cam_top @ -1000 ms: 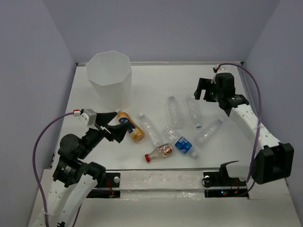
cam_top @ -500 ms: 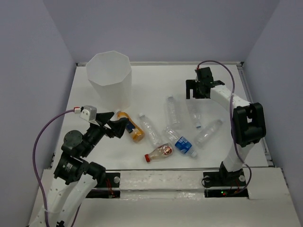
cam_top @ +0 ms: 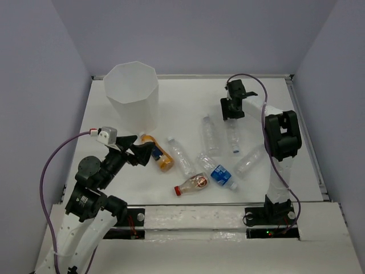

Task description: Put the plastic bottles in the bin

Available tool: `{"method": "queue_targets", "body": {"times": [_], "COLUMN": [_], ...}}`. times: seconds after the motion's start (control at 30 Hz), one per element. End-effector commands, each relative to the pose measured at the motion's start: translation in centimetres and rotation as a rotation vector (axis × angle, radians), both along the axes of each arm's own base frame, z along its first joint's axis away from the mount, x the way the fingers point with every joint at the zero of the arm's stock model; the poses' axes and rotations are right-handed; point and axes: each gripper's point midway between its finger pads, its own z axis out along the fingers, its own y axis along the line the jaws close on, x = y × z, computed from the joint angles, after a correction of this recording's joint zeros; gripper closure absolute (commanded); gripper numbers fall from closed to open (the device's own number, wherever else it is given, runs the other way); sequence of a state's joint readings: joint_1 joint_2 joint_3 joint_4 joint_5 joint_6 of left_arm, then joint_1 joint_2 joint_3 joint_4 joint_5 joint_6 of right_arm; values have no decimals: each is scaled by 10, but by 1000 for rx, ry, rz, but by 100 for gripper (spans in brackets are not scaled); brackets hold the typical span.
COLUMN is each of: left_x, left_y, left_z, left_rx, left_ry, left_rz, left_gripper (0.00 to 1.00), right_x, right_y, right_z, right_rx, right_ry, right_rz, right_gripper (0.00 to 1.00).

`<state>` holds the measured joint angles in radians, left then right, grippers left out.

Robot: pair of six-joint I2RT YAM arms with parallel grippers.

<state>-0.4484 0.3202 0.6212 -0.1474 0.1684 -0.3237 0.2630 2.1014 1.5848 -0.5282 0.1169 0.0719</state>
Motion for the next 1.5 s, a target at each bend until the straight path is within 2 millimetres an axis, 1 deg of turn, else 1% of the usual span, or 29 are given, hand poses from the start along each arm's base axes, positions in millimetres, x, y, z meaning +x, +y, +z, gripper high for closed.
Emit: {"method": "queue_targets", "body": {"times": [0.0, 0.03, 0.07, 0.1, 0.2, 0.23, 0.3, 0.33, 0.37, 0.4, 0.43, 0.47, 0.5, 0.53, 0.63, 0.7, 0.73, 0.83, 0.87, 1.0, 1.03, 1.07, 1.1, 1.13, 1.2, 1.3, 1.33, 1.4, 1.47], "left_x": [7, 7, 9, 11, 19, 19, 24, 27, 29, 32, 33, 35, 36, 38, 44, 47, 47, 52, 52, 54, 54, 55, 55, 55, 59, 65, 68, 74, 79], "left_y": [1, 2, 3, 7, 17, 17, 28, 37, 42, 49, 52, 55, 56, 56, 52, 43, 36, 33, 33, 28, 26, 22, 20, 19, 17, 15, 15, 15, 16], "left_z": [3, 3, 2, 3, -2, -4, -11, -14, -16, -17, -18, -23, -27, -29, -42, -53, -61, -75, -78, -89, -97, -101, -106, -117, -128, -138, -139, -140, -138], "left_rx": [-10, -12, -13, -23, -34, -45, -56, -67, -73, -76, -83, -77, -72, -71, -51, -63, -63, -65, -63, -95, -109, -119, -124, -130, -134, -155, -167, -184, -200], "left_ry": [5, 9, 14, 19, 51, 66, 104, 129, 143, 152, 161, 182, 196, 211, 273, 329, 358, 420, 433, 479, 505, 519, 532, 561, 583, 600, 593, 595, 586], "left_rz": [24, 30, 41, 71, 145, 153, 227, 288, 322, 368, 385, 411, 422, 430, 437, 414, 385, 398, 407, 406, 407, 396, 395, 401, 408, 423, 428, 450, 468], "left_gripper": [1, 1, 1, 1, 1, 1, 2, 3, 4, 4, 5, 5, 5, 6, 7, 7, 7, 5, 3, 1, 1, 1, 1, 1, 1, 1, 1, 1, 1], "right_x": [31, 36, 40, 48, 49, 47, 37, 34, 30, 18, 14, 3, 3, -4, -21, -24, -32, -34, -42, -29, -7, -20, -20, -10, -3, 3, 4, -4, -11], "right_y": [5, 11, 17, 16, 48, 58, 94, 105, 118, 143, 155, 177, 179, 198, 223, 237, 241, 257, 260, 296, 325, 318, 328, 338, 344, 357, 362, 370, 375], "right_z": [66, 90, 99, 136, 201, 245, 294, 339, 360, 381, 419, 437, 452, 474, 525, 539, 556, 564, 576, 568, 528, 550, 540, 519, 499, 472, 465, 465, 462], "right_rx": [5, 10, 9, 15, 65, 104, 180, 224, 255, 301, 364, 426, 460, 528, 693, 787, 850, 953, 1003, 1027, 1010, 1054, 1069, 1060, 1054, 1024, 1007, 967, 922], "right_ry": [-160, -223, -249, -334, -481, -573, -685, -800, -852, -899, -999, -1042, -1085, -1159, -1306, -1350, -1414, -1473, -1533, -1641, -1593, -1657, -1645, -1613, -1566, -1498, -1466, -1460, -1439], "right_rz": [0, 10, 14, 14, 71, 85, 134, 132, 148, 188, 197, 233, 232, 256, 274, 285, 293, 321, 331, 434, 481, 495, 506, 508, 507, 546, 567, 627, 669], "right_gripper": [53, 56, 56, 60, 65, 66, 67, 67, 67, 67, 67, 66, 66, 67, 68, 68, 69, 71, 71, 71, 71, 71, 71, 70, 70, 55, 32, 14, 8]}}
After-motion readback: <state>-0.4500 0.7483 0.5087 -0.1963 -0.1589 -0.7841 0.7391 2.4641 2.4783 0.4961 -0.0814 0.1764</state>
